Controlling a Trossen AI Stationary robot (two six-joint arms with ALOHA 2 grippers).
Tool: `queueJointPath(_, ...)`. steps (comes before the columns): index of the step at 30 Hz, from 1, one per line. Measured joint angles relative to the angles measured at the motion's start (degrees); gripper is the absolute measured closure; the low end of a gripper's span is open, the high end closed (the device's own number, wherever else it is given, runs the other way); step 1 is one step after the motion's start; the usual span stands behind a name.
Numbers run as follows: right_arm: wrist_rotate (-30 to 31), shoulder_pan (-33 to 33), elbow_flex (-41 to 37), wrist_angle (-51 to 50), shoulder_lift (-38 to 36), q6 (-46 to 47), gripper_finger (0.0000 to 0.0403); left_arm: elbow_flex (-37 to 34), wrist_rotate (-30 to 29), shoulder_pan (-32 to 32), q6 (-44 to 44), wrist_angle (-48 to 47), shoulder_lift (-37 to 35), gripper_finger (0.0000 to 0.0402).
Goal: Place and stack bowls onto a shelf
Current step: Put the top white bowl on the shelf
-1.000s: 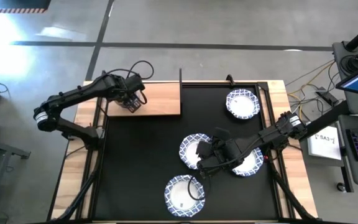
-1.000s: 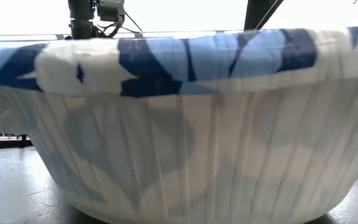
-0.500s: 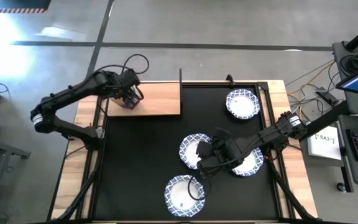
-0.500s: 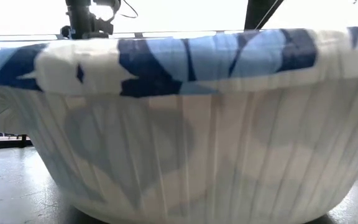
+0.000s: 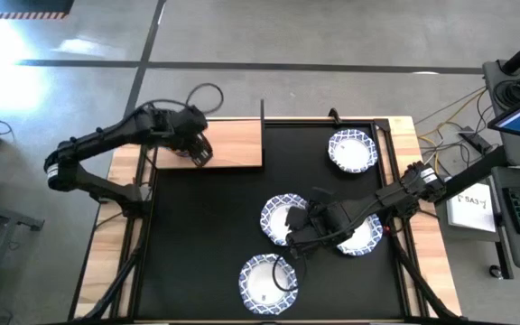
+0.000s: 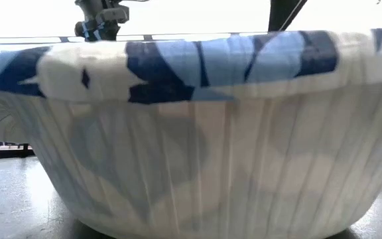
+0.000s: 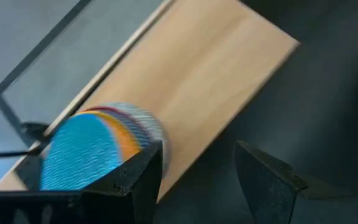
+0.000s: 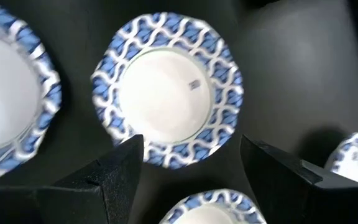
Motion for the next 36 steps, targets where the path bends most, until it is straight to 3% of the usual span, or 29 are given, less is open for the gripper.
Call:
queueJointPath(6, -4.6, 0.8, 0.0, -1.3, 0.0, 3.2, 0.0147, -3.1, 0.0, -12.3, -1.8, 5.5, -0.3, 0.0219)
queueJointPath(12, -4.4, 0.7, -0.1, -12.7, 0.0, 10.0, 0.0147, -7.7, -0.5, -26.4, -2.7, 18.4, -0.3, 0.0219)
queueJointPath(19, -5.3, -2.5, -5.5, -12.1, -5.7, 5.1, 0.0147, -13.2, -4.8, -37.1, -4.5, 32.5, 0.2, 0.0219)
queueJointPath(27, -5.2, -11.7, -21.6, -6.9, -20.0, 8.8, 0.0147, -17.7, -10.2, -42.7, -8.0, 41.1, 0.2, 0.0219)
queueJointPath(36, -5.3, -21.7, -39.1, 2.2, -30.3, 7.1, 0.0147, -21.2, -13.1, -43.2, -8.3, 48.1, 0.5, 0.0219)
